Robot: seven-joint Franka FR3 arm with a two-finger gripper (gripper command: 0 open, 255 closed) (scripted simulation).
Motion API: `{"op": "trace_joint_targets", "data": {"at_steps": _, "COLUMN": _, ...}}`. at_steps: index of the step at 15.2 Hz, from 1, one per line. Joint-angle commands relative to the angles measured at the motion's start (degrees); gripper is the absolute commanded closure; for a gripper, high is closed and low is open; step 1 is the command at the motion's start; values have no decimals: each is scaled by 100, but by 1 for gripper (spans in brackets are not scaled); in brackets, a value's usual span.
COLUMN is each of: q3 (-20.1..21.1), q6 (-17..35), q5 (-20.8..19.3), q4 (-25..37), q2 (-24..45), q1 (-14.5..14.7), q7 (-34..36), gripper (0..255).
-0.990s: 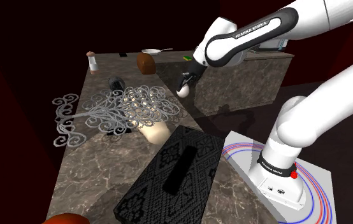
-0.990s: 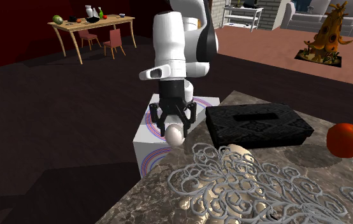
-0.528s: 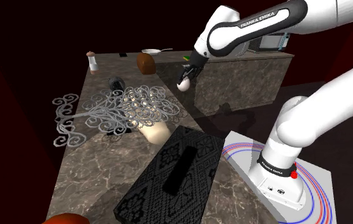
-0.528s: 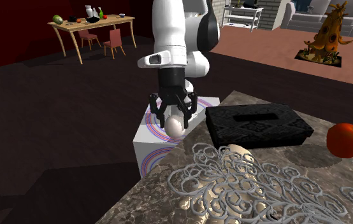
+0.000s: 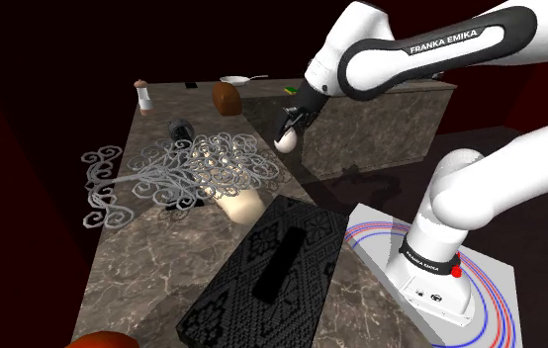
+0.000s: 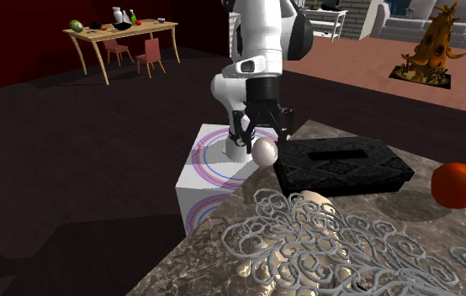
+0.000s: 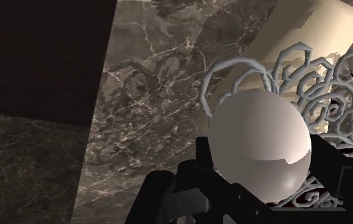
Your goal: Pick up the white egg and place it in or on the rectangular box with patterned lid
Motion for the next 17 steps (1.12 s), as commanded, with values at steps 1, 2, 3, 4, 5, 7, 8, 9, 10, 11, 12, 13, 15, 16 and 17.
{"op": "trace_joint_targets", "data": {"at_steps": 1, "q3": 262, "q6": -95, "q5": 73, "q4": -135, "q2": -257, "q1": 112, "q7": 304, "gripper": 255}}
{"op": "trace_joint_targets", "data": {"at_steps": 2, "q3": 396, "q6": -158, "q5": 115, "q4": -185, "q2": -384, "q1": 176, "q7": 459, "gripper": 255}}
{"op": "trace_joint_targets", "data": {"at_steps": 3, "q3": 531, "q6": -223, "q5": 159, "q4": -227, "q2": -505, "q1": 244, "q7": 615, "gripper": 255}}
{"op": "trace_joint_targets", "data": {"at_steps": 4, "q3": 667, "q6": -290, "q5": 204, "q4": -261, "q2": -618, "q1": 315, "q7": 773, "gripper": 255}}
{"op": "trace_joint_targets", "data": {"at_steps": 5, "q3": 805, "q6": -357, "q5": 252, "q4": -287, "q2": -724, "q1": 388, "q7": 931, "gripper": 255}}
{"op": "trace_joint_targets", "data": {"at_steps": 7, "q3": 1086, "q6": -492, "q5": 352, "q4": -314, "q2": -911, "q1": 536, "q7": 1251, "gripper": 255}}
{"op": "trace_joint_targets", "data": {"at_steps": 8, "q3": 1228, "q6": -559, "q5": 404, "q4": -315, "q2": -991, "q1": 611, "q7": 1412, "gripper": 255}}
{"op": "trace_joint_targets", "data": {"at_steps": 9, "q3": 1370, "q6": -626, "q5": 455, "q4": -307, "q2": -1062, "q1": 686, "q7": 1574, "gripper": 255}}
{"op": "trace_joint_targets", "data": {"at_steps": 10, "q3": 1513, "q6": -691, "q5": 507, "q4": -292, "q2": -1124, "q1": 758, "q7": 1735, "gripper": 255}}
{"op": "trace_joint_targets", "data": {"at_steps": 11, "q3": 1656, "q6": -755, "q5": 558, "q4": -268, "q2": -1177, "q1": 830, "q7": 1897, "gripper": 255}}
{"op": "trace_joint_targets", "data": {"at_steps": 12, "q3": 1800, "q6": -817, "q5": 609, "q4": -237, "q2": -1220, "q1": 898, "q7": 2059, "gripper": 255}}
{"op": "trace_joint_targets", "data": {"at_steps": 13, "q3": 1945, "q6": -878, "q5": 659, "q4": -197, "q2": -1255, "q1": 963, "q7": 2220, "gripper": 255}}
{"op": "trace_joint_targets", "data": {"at_steps": 15, "q3": 2235, "q6": -994, "q5": 756, "q4": -94, "q2": -1298, "q1": 1079, "q7": 2539, "gripper": 255}}
{"op": "trace_joint_targets", "data": {"at_steps": 16, "q3": 2380, "q6": -1050, "q5": 802, "q4": -32, "q2": -1308, "q1": 1129, "q7": 2696, "gripper": 255}}
{"op": "trace_joint_targets", "data": {"at_steps": 17, "q3": 2525, "q6": -1104, "q5": 847, "q4": 38, "q2": -1310, "q1": 1174, "q7": 2853, "gripper": 255}}
